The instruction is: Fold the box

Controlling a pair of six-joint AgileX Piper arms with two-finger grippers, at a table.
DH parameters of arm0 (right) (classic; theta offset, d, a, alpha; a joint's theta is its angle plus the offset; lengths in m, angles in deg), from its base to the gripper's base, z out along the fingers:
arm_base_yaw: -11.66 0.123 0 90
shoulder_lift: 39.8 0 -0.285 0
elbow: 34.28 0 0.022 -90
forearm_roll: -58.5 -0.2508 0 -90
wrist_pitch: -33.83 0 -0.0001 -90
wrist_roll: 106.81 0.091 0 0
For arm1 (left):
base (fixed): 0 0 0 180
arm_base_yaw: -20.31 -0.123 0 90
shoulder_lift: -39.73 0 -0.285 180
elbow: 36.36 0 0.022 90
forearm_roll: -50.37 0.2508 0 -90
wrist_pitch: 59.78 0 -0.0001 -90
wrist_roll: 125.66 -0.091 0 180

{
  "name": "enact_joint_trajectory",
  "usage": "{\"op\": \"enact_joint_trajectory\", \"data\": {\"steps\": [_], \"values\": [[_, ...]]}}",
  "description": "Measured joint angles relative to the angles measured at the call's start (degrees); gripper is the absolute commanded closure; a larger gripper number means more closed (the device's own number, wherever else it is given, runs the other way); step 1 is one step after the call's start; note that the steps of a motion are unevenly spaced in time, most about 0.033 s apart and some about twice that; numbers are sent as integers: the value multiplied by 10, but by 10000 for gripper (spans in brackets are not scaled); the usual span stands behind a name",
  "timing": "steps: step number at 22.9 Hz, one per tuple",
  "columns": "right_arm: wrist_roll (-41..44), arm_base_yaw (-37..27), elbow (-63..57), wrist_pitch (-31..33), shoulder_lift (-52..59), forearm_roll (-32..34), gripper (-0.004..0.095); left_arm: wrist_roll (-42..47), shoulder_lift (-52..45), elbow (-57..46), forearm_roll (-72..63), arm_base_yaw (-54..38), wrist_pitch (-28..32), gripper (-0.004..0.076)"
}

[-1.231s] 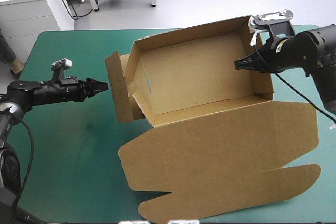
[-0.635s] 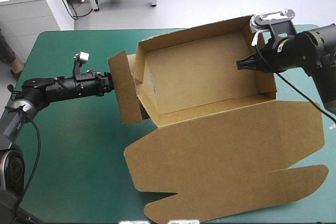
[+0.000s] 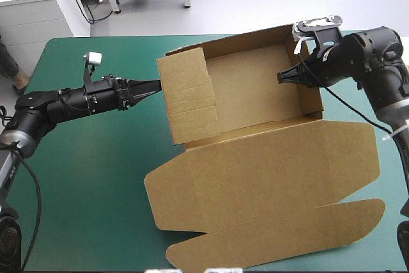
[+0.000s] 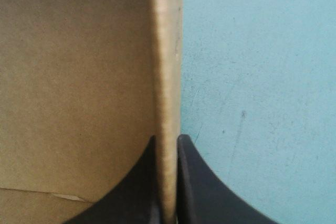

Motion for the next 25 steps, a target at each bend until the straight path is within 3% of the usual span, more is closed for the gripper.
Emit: {"op": "enact_joint_trajectory", "data": {"steps": [15,19,25], "values": [[1,0,0,-34,-5,-3,924,30,0,4,-39,2,-1,302],[4,7,0,-43,-11,-15,919,121,-2,55,48,26,7,302],[51,53,0,-61,-45,18,919,342,-11,156,326,120,123,304]]}}
